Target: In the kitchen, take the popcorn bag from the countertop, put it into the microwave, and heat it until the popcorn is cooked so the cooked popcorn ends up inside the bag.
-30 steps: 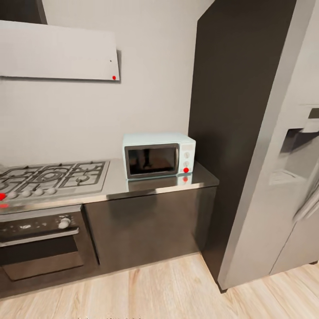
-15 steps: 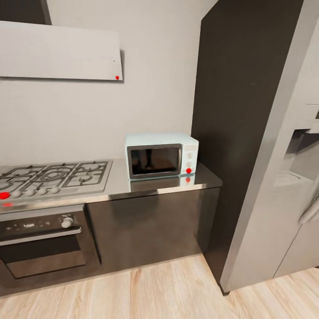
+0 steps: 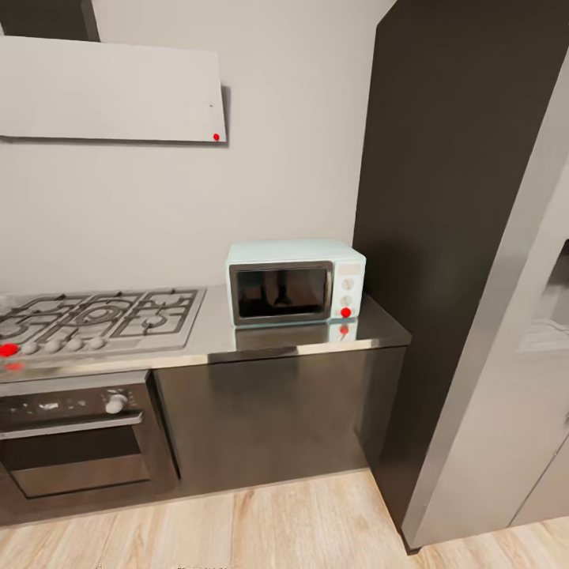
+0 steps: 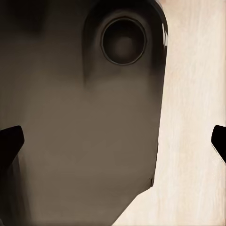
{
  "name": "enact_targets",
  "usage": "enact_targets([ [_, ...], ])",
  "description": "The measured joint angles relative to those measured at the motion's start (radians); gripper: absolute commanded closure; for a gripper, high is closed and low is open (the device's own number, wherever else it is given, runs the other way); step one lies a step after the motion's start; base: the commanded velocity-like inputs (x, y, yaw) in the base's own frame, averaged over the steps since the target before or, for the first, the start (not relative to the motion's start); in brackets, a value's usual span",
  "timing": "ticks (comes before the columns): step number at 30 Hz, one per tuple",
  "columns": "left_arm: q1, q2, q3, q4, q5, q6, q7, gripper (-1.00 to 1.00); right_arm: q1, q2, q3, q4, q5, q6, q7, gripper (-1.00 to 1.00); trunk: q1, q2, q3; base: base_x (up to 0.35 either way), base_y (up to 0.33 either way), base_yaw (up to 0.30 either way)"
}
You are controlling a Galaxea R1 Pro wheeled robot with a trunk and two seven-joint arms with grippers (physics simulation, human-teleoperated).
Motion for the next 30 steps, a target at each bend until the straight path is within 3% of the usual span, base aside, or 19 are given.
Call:
enact_targets([
  [11,0.000,-0.003,0.000,-0.001,0.000,0.000,0.000,-1.00,0.000,0.000,-0.001,0.000,0.000,0.000,0.000,-1.00,0.000,0.000,0.000,0.001,0.000,0.250],
  [27,0.000,-0.004,0.000,0.001,0.000,0.000,0.000,-1.00,0.000,-0.004,0.000,-0.002,0.005,0.001,0.002,-1.00,0.000,0.000,0.000,0.000,0.000,0.012],
  [28,0.000,-0.004,0.000,0.001,0.000,0.000,0.000,-1.00,0.000,-0.005,0.000,-0.021,0.008,-0.003,0.005,-1.00,0.000,0.000,0.000,0.000,0.000,0.000],
  [29,0.000,-0.004,0.000,0.000,0.000,0.000,0.000,-1.00,0.000,-0.005,0.003,-0.095,0.043,0.025,0.013,-1.00,0.000,0.000,0.000,0.000,0.000,0.000],
  [30,0.000,-0.004,0.000,0.001,0.000,0.000,0.000,-1.00,0.000,-0.004,0.004,-0.251,0.075,0.082,0.015,-1.00,0.000,0.000,0.000,0.000,0.000,0.000],
])
